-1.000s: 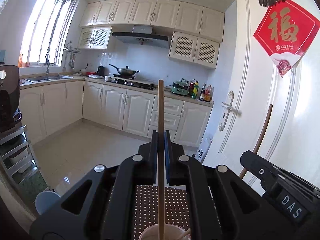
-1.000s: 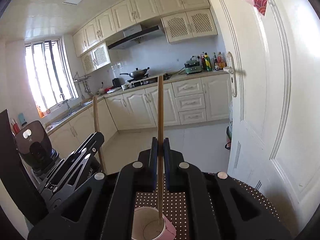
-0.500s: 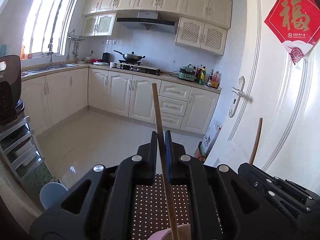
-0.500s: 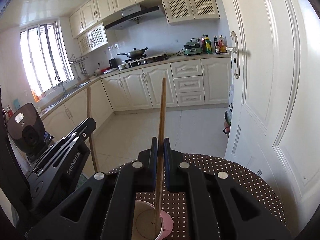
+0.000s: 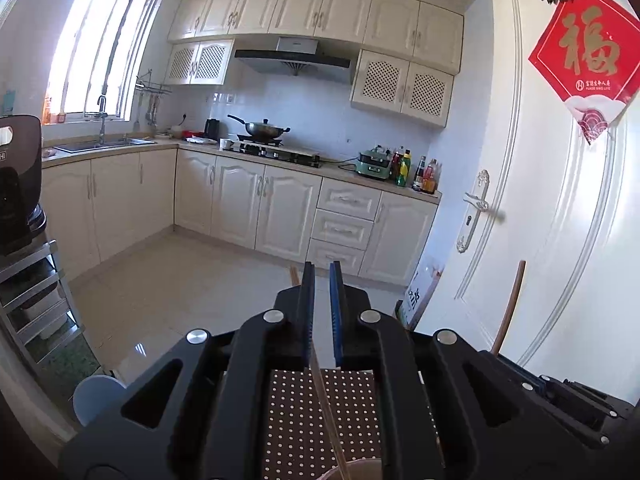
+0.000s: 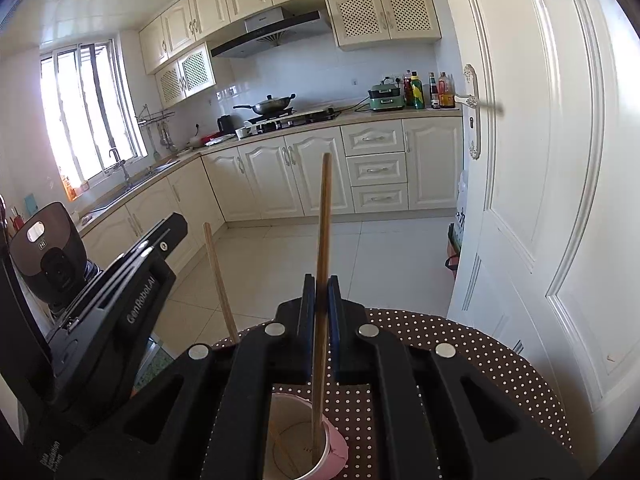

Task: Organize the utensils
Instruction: 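Lower the chopstick into the pink cup and open the right gripper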

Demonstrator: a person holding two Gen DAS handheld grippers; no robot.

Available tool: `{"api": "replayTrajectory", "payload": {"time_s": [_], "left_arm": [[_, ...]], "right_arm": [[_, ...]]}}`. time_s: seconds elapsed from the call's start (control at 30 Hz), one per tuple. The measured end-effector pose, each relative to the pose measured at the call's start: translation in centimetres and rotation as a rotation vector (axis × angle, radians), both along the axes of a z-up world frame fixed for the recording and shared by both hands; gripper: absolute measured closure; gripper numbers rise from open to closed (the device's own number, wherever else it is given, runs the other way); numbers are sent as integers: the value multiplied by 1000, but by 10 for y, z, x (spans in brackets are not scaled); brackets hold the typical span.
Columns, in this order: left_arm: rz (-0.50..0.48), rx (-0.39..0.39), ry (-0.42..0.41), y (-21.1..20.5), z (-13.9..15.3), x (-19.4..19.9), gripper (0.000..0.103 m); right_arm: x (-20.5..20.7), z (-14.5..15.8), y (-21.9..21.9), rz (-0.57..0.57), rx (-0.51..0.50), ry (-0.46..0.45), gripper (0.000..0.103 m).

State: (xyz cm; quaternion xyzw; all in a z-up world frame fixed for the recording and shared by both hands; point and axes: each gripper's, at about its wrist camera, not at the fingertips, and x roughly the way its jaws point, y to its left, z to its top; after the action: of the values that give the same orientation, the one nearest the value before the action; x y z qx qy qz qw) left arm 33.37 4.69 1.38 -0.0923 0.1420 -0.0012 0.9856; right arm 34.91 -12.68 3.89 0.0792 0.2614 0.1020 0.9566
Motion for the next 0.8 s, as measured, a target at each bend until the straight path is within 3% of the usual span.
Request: {"api": "replayTrajectory", "payload": {"time_s": [0.2, 0.33, 0.37, 0.43, 0.47, 0.5, 0.6, 0.8], "left_arm": [[-13, 24, 58, -5, -12, 4, 95], [-20, 52, 49, -6, -11, -1, 94], [-21, 58, 55, -6, -11, -1, 92], [-27, 65, 65, -5, -11, -1, 73], [-28, 68, 64, -4, -12, -3, 47], [-27, 70, 48, -3, -11, -6, 43], [-10, 100, 48, 0, -10, -11, 43], [23, 99, 94, 11, -16, -9, 43]], "right_arm": [[3, -3, -2, -1, 3, 19, 98], [2, -2, -5, -7, -1, 22, 95], [2, -1, -6, -7, 0, 22, 95], [3, 0, -7, 3, -2, 26, 95], [3, -1, -7, 9, -5, 30, 95], [2, -2, -7, 8, -6, 32, 95], [0, -5, -9, 6, -15, 39, 92], [-5, -5, -15, -3, -22, 37, 71]]}}
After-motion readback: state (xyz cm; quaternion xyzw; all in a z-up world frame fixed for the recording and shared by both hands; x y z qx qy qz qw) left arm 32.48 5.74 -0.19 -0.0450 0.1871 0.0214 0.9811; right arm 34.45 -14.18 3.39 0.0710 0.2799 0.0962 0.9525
